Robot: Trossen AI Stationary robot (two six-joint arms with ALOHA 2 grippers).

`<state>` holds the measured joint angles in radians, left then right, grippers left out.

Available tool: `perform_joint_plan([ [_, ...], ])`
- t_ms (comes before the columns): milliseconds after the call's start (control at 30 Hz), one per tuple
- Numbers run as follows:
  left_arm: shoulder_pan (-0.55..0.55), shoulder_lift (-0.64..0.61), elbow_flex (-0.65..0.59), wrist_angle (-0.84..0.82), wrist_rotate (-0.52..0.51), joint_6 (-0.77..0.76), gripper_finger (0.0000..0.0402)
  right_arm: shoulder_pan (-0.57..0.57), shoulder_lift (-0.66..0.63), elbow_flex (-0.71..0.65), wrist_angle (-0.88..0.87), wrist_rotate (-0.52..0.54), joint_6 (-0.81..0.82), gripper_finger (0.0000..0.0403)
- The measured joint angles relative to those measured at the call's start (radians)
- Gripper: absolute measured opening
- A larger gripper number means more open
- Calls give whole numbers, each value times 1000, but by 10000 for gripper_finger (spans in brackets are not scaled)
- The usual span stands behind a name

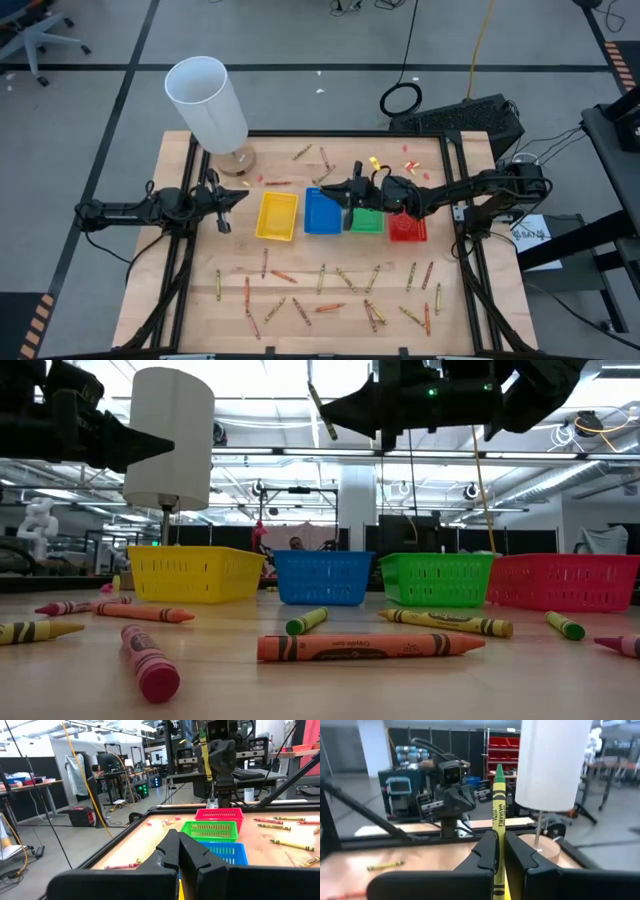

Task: Sort crayons
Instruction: Put the green crayon into the yellow bin

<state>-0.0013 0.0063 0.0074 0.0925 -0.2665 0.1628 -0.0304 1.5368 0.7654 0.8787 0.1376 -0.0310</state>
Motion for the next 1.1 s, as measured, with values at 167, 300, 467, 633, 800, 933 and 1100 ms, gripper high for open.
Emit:
perform_joint_plan([
  [167,0,0,0,-5,0,0,0,0,0,0,-1,-12,-177,4],
  [300,0,0,0,-5,0,-1,0,0,0,0,-7,-12,-295,4],
  [467,0,0,0,-5,0,-56,0,0,0,0,-10,-12,-340,4],
  [633,0,0,0,-6,5,-142,0,0,0,0,-31,-12,-187,4],
  [800,-1,0,0,-5,99,-229,0,5,0,0,-31,-12,-65,4],
  [933,-1,0,0,-5,161,-289,0,23,0,0,-21,-13,10,4],
  [1100,-1,0,0,-4,172,-320,0,40,0,1,37,-13,139,4],
])
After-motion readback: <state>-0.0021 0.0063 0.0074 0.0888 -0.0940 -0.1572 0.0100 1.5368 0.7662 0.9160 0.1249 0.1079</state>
